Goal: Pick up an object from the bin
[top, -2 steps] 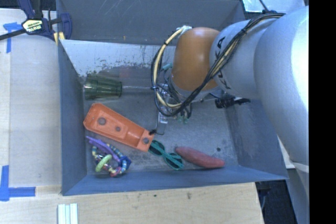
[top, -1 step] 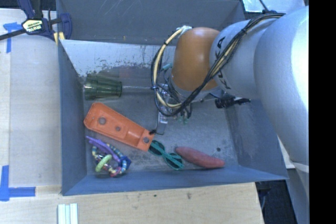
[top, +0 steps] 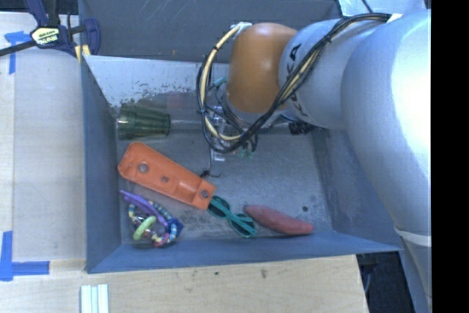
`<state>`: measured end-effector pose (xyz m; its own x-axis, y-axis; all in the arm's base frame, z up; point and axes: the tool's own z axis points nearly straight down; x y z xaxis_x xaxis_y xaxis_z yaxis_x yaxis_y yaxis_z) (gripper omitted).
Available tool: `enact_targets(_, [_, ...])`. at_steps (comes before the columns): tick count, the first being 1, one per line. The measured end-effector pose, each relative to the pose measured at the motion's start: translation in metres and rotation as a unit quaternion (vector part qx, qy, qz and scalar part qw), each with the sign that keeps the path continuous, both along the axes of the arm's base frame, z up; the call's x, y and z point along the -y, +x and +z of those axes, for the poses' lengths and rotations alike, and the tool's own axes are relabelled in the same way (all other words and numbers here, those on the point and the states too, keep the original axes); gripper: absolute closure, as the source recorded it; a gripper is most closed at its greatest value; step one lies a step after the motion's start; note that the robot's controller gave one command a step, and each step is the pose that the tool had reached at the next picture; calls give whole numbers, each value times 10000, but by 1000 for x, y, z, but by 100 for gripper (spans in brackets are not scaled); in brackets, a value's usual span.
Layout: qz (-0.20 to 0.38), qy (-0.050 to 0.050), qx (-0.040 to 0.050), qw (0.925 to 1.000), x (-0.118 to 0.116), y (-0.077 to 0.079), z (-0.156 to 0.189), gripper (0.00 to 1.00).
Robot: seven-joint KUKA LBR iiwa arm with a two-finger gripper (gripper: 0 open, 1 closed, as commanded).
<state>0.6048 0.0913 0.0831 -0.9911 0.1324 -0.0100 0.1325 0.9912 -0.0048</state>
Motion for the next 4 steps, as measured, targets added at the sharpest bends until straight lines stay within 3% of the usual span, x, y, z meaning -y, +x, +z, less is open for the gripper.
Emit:
enact_targets(1, [267, 27, 42, 9996, -21, 18, 0, 0])
enact_targets(2, [250, -5, -37, 9997, -22, -10, 36, 0])
enact_targets(3, [27, 42, 120, 9999, -61, -5, 58, 0])
enact_targets(4, [227, 9, 2, 9997, -72, -52, 27, 0])
